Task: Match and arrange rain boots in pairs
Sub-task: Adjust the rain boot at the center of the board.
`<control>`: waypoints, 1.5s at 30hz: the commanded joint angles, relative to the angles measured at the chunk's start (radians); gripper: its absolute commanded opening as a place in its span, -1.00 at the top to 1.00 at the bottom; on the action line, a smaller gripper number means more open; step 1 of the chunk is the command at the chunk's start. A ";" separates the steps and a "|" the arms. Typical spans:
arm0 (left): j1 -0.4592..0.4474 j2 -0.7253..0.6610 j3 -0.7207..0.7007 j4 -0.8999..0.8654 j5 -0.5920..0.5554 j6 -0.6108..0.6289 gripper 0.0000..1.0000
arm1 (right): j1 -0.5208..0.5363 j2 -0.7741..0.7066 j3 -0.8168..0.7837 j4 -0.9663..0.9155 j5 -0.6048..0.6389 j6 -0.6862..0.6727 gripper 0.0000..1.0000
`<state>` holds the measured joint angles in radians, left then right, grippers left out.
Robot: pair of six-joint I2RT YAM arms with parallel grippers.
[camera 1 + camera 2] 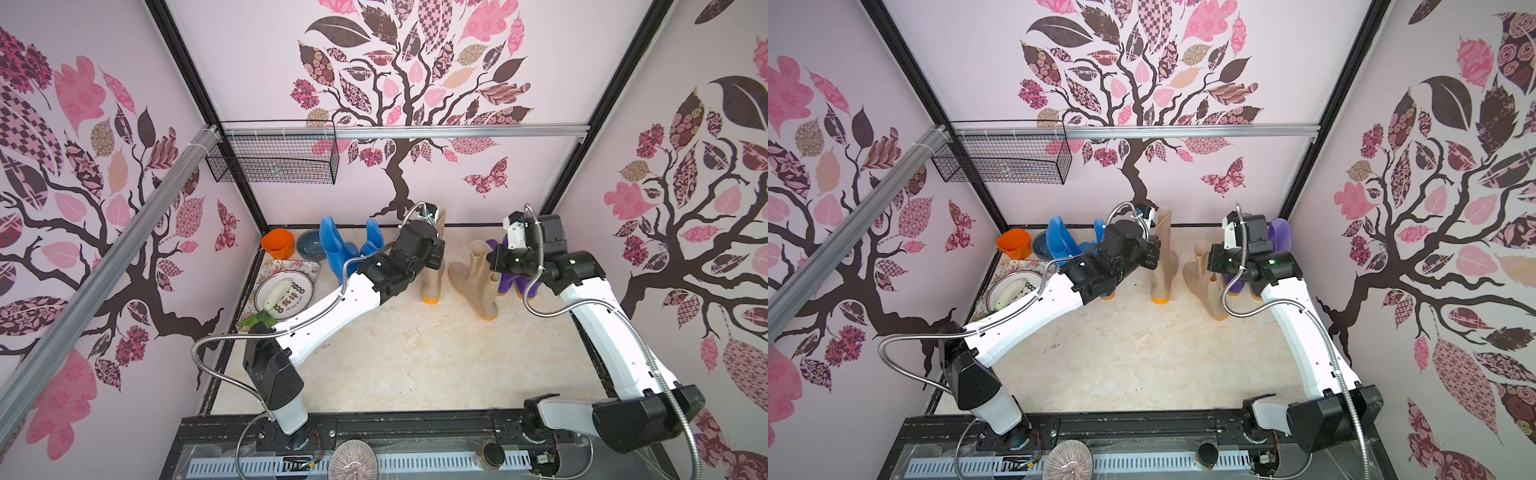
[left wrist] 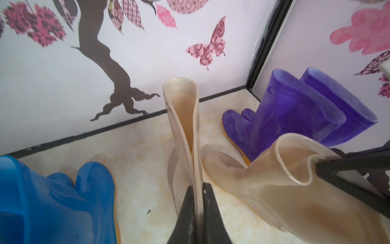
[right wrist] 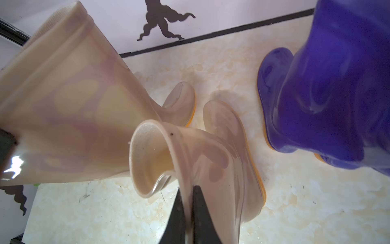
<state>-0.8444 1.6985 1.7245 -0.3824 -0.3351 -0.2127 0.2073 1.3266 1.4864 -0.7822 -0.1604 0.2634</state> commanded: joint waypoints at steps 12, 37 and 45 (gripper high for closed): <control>0.144 0.079 0.133 0.168 0.103 0.072 1.00 | 0.069 0.359 0.454 0.072 0.035 0.045 1.00; 0.121 -0.030 -0.291 0.339 0.217 -0.007 1.00 | 0.127 0.340 0.247 0.238 0.019 0.231 1.00; 0.089 -0.028 -0.302 0.334 0.177 -0.045 1.00 | 0.129 0.335 0.164 0.309 -0.051 0.313 1.00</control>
<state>-0.7334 1.7061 1.4281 -0.1150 -0.1493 -0.2466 0.3283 1.7073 1.6539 -0.5228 -0.1612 0.5186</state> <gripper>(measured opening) 0.056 0.076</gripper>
